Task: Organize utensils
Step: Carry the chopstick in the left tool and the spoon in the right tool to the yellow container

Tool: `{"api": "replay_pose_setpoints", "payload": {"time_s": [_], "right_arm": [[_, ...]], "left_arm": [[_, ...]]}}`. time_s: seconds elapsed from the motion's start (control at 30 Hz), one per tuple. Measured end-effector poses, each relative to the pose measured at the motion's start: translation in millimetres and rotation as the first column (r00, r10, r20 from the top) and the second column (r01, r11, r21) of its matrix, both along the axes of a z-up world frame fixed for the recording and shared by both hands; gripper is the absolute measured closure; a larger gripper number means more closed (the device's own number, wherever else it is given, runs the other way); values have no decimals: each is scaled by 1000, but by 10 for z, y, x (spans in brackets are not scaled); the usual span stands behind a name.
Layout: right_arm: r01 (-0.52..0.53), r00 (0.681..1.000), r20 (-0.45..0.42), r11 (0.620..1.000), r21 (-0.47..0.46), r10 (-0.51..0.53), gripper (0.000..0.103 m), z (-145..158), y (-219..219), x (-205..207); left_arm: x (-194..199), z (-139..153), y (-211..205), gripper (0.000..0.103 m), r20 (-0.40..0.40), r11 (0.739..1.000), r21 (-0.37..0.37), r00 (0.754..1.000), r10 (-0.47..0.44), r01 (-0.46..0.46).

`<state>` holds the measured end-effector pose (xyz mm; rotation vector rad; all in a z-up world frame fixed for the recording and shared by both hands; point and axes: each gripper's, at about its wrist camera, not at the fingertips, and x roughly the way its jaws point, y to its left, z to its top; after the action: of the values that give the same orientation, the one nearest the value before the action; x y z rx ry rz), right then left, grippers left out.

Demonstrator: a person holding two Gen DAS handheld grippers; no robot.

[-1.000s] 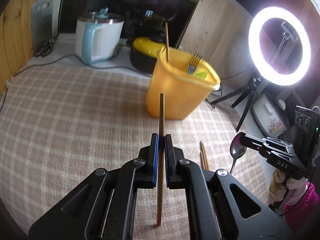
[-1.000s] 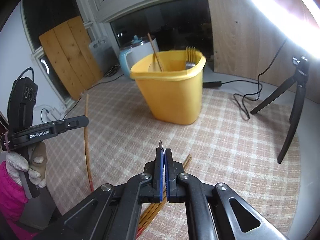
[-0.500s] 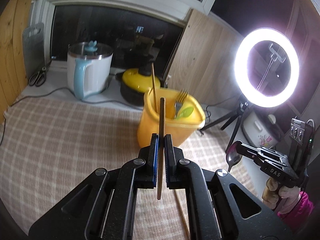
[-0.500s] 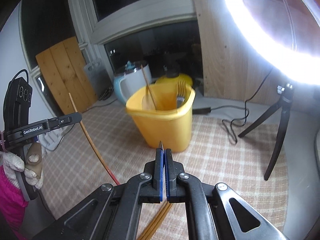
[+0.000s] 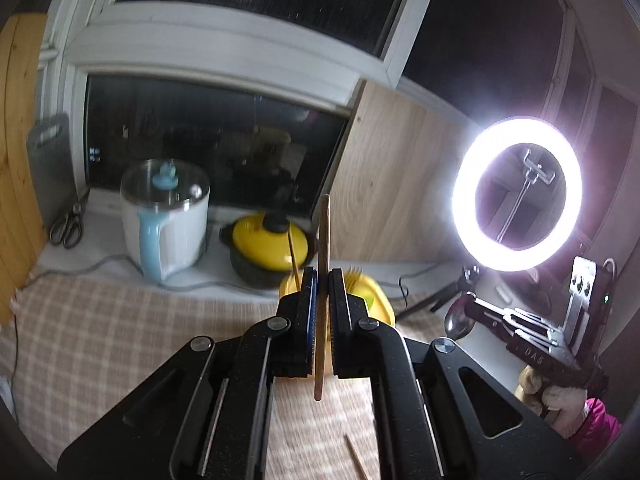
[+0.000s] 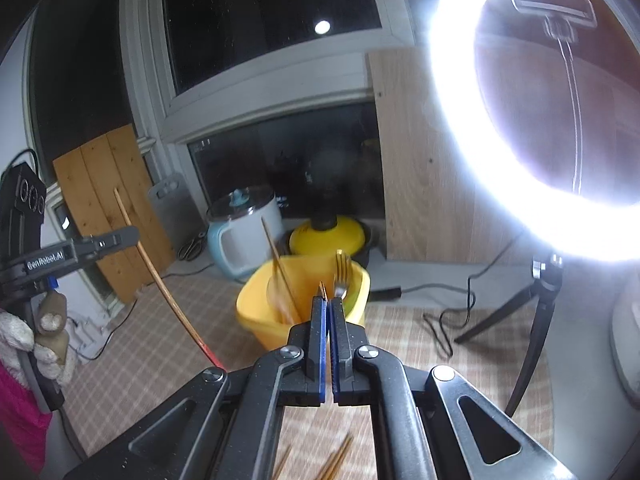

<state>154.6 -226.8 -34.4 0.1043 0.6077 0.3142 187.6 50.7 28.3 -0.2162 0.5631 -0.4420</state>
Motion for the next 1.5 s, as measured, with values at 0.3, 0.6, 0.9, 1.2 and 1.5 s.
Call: {"api": "replay_pose_setpoints", "payload": {"time_s": [0.3,0.6,0.9,1.2,1.5], "right_arm": [[29,998,55,999,-15,-28,103,185,104,160],[90,990,109,996,-16,-88,103,386,83,323],[161,972,187,983,-87,-143,103,492,229,562],[150,975,190,974,-170,-117,103,284,462,775],[71,990,129,982,-174,-49,103,9,551,958]], "left_arm": [[270,312,-89,100,85,1000,10,996,5,-6],[593,95,-252,100,48,999,40,999,0,-2],[716,-145,-317,100,-8,999,44,1000,-12,12],[788,-290,-328,100,-38,999,36,999,-9,10],[804,-516,-456,100,-79,997,64,996,-43,48]]}}
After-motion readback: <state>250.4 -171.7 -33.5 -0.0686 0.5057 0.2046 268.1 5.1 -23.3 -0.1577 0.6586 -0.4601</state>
